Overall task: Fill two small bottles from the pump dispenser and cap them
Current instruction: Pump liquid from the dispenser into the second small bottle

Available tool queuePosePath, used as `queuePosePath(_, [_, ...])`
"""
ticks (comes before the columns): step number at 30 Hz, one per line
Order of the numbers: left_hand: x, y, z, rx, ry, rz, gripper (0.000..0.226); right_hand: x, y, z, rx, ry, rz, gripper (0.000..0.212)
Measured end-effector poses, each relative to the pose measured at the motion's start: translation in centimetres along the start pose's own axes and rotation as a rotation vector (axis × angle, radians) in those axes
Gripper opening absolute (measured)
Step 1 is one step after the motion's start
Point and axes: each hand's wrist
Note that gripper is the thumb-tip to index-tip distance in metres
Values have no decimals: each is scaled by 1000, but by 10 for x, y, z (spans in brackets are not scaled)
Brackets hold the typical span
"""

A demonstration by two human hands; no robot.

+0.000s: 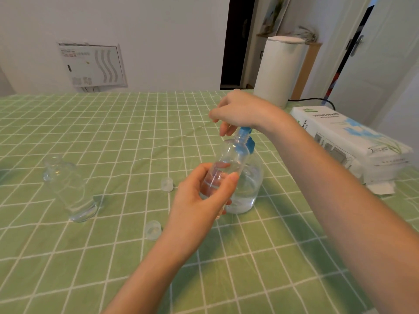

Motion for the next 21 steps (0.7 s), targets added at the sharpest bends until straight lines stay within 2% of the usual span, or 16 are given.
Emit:
queuePosePath(11, [-1, 0, -1, 1, -8, 0, 34, 0, -2, -1, 51, -15, 50, 23])
queuePosePath(21, [2, 1, -2, -4, 21, 3, 33, -4, -10, -1, 57, -35, 52, 24])
Point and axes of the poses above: each hand's wrist, its own z-axis towards the middle knuckle, its own y-axis out of the back of the hand, x = y × z
